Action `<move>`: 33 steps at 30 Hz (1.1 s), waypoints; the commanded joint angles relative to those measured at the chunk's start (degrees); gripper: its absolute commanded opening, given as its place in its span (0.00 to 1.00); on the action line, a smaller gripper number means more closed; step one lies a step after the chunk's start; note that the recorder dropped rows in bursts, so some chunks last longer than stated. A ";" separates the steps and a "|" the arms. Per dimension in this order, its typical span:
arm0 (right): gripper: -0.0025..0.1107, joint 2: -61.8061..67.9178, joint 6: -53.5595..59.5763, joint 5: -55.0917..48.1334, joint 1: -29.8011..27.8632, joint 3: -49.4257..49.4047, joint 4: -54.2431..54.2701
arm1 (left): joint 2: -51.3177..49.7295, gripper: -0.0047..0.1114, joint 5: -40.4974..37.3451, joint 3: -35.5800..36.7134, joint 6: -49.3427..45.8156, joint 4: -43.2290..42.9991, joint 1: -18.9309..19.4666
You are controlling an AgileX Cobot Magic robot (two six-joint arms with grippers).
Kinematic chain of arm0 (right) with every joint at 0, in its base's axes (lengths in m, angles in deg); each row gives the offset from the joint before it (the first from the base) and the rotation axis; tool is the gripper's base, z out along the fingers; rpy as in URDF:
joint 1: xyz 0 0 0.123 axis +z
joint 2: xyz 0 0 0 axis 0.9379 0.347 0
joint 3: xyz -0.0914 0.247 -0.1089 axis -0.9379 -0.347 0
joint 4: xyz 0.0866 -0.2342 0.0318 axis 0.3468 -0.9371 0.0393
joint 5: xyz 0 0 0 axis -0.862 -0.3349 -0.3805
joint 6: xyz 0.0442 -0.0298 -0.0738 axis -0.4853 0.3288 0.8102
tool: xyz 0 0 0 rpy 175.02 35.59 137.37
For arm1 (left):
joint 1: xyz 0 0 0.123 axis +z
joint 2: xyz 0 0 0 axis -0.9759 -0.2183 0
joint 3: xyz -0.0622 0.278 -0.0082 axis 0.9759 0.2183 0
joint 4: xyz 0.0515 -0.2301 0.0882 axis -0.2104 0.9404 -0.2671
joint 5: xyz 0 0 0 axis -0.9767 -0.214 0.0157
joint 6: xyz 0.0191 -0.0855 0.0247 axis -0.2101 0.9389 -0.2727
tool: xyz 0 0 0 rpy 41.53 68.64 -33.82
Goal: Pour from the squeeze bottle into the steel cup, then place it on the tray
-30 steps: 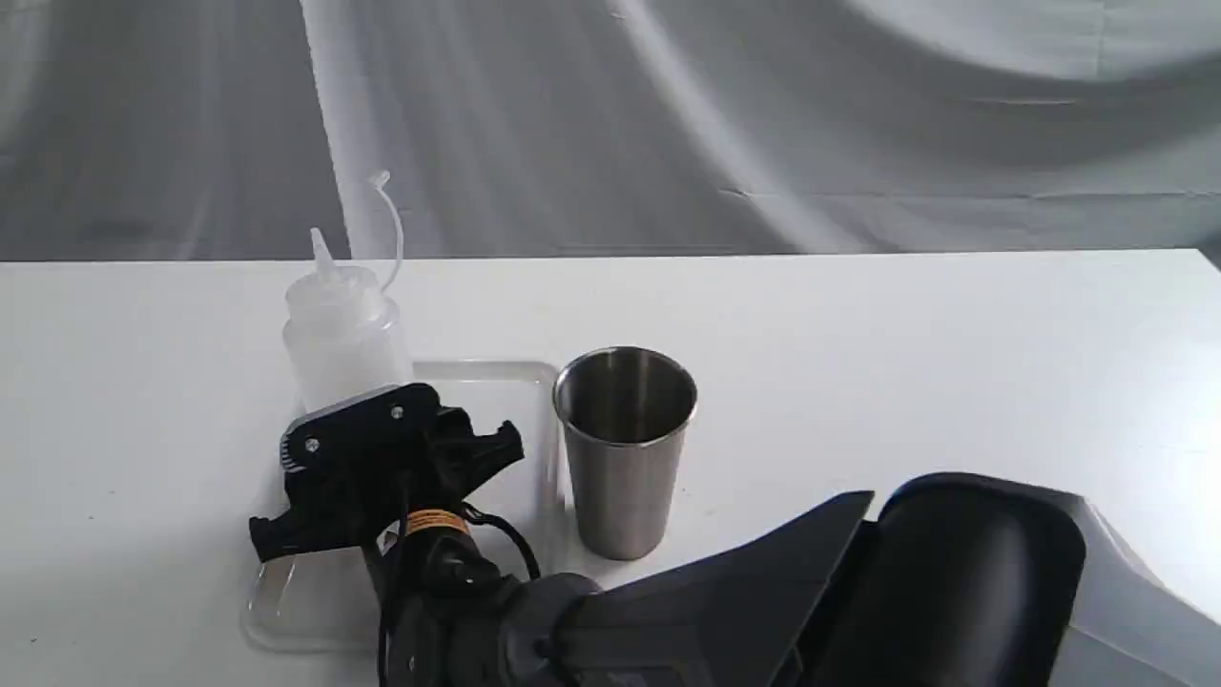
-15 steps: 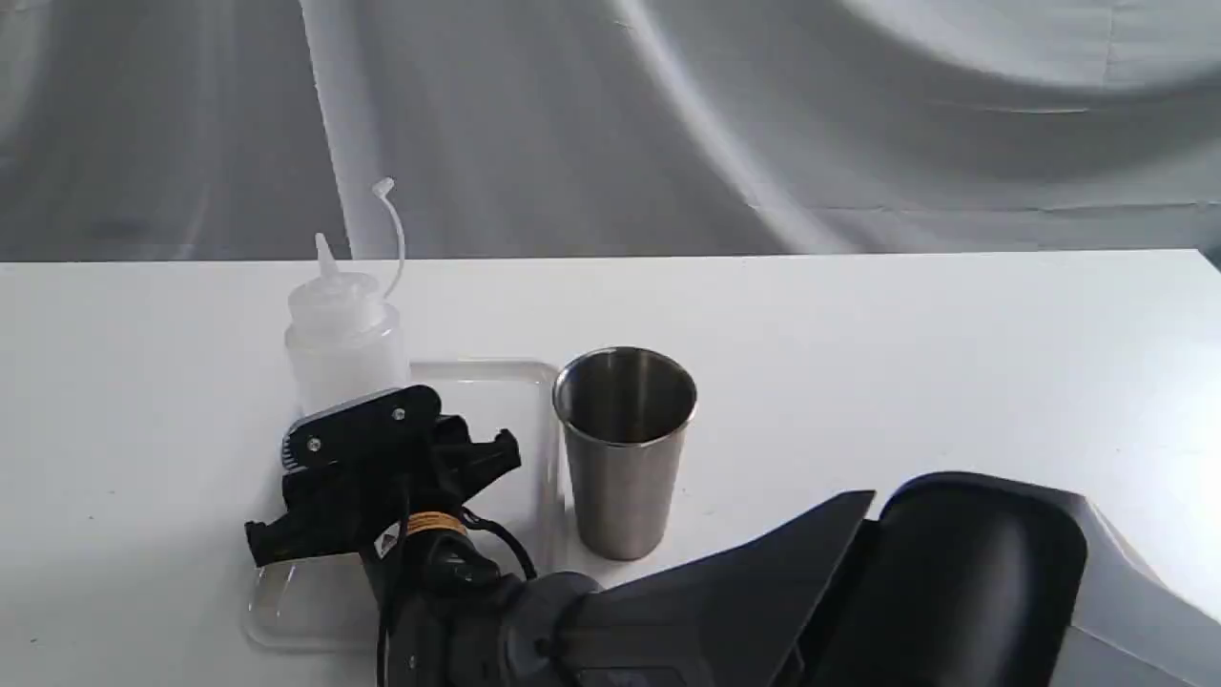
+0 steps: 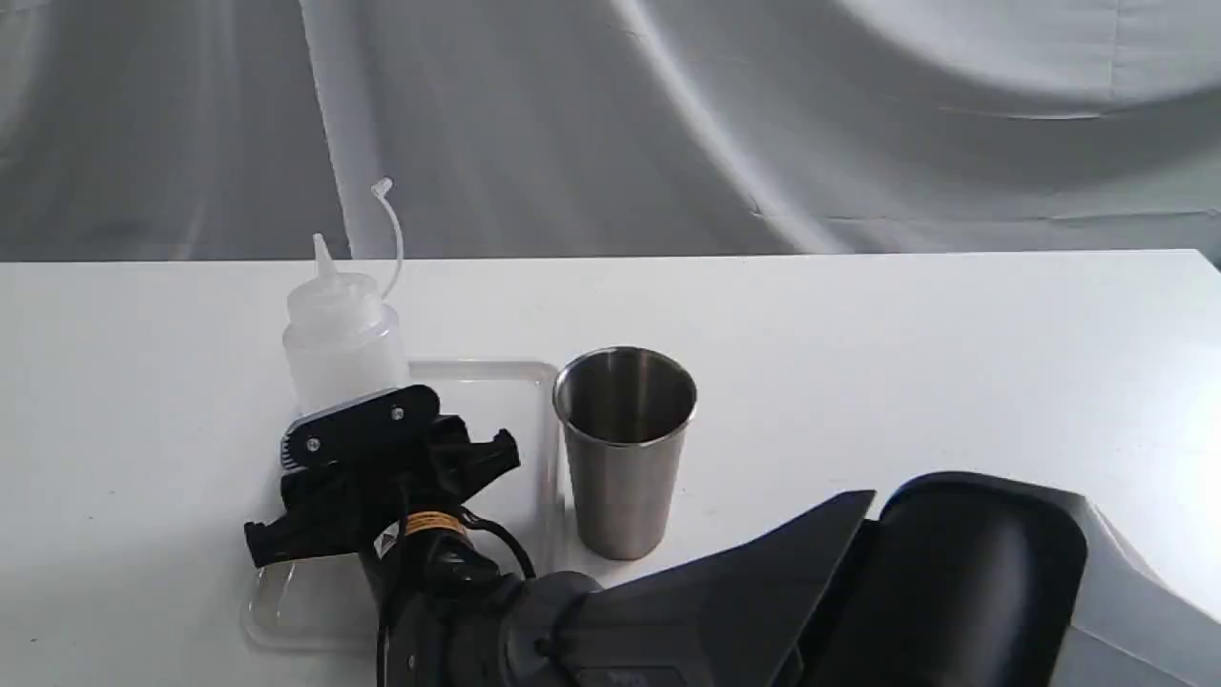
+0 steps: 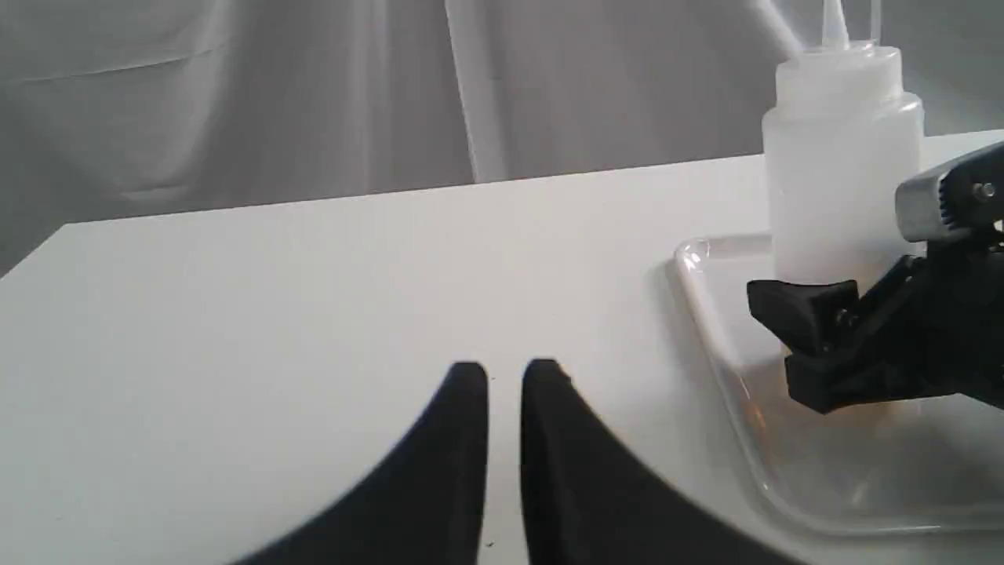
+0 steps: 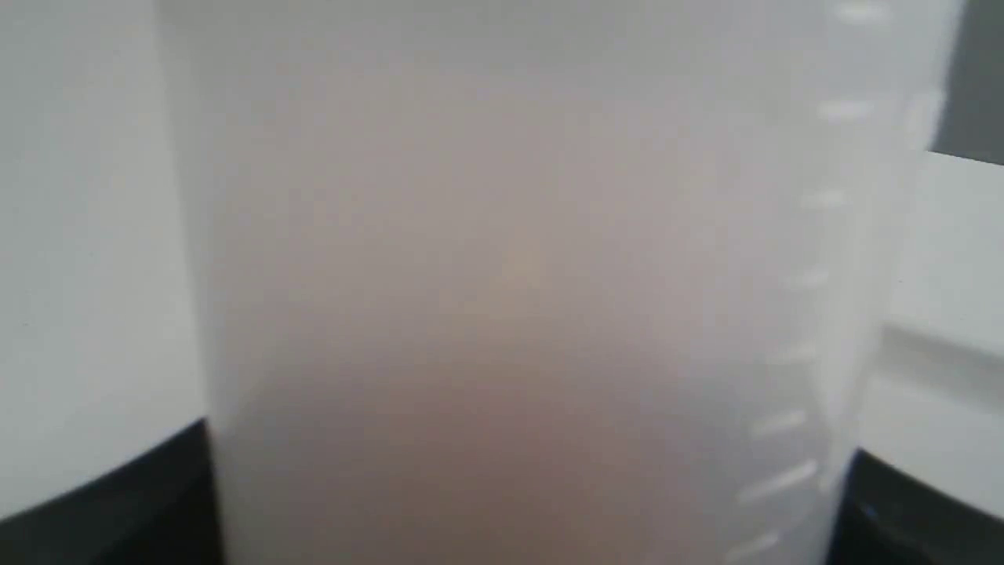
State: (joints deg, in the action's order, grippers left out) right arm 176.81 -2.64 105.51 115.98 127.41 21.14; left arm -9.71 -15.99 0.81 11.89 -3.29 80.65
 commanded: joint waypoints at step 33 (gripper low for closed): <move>0.70 -0.32 -0.11 -2.65 -0.48 0.35 -0.68 | 0.28 0.11 0.42 0.25 0.10 -0.14 0.08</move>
State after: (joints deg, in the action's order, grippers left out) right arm 176.81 -2.69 102.13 115.98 127.41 21.02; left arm -9.71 -15.99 0.81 11.89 -3.29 80.65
